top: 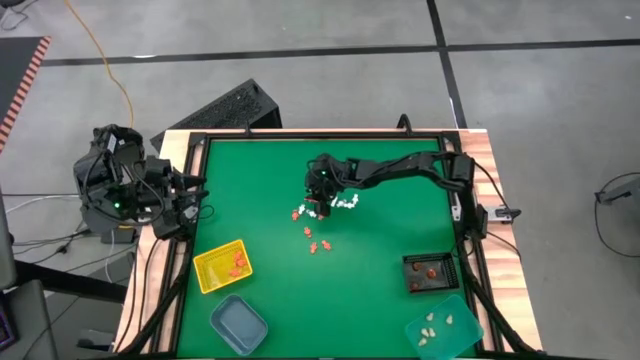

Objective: Sort Halloween decoration
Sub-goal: Put the orange skeleton model into the yellow bin

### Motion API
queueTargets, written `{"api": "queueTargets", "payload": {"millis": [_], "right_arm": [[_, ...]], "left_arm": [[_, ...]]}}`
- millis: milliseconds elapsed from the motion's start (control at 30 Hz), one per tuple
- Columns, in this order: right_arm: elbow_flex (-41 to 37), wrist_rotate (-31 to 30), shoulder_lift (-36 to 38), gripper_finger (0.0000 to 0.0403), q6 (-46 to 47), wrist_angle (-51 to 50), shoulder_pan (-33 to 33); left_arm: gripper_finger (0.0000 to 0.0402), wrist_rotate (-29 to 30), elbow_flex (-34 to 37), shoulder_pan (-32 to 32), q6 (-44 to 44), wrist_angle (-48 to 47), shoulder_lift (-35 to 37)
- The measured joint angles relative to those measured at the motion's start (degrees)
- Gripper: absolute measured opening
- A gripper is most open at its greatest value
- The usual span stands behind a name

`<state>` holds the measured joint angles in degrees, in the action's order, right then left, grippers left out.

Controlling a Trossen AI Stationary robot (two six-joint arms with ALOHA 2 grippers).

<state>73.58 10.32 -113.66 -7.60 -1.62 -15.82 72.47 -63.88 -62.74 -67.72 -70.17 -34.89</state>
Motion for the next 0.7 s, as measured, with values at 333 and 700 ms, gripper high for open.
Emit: {"api": "queueTargets", "payload": {"millis": [333, 700], "right_arm": [[0.1, -1.8, -3.3, 0.0100, 0.4, 1.2, 1.2], [0.1, -8.4, -3.8, 0.0098, 1.8, -0.1, 1.7]], "left_arm": [[0.0226, 0.0, 0.0, 0.0, 0.0, 0.0, 0.0], [0.0226, 0.0, 0.0, 0.0, 0.0, 0.0, 0.0]]}}
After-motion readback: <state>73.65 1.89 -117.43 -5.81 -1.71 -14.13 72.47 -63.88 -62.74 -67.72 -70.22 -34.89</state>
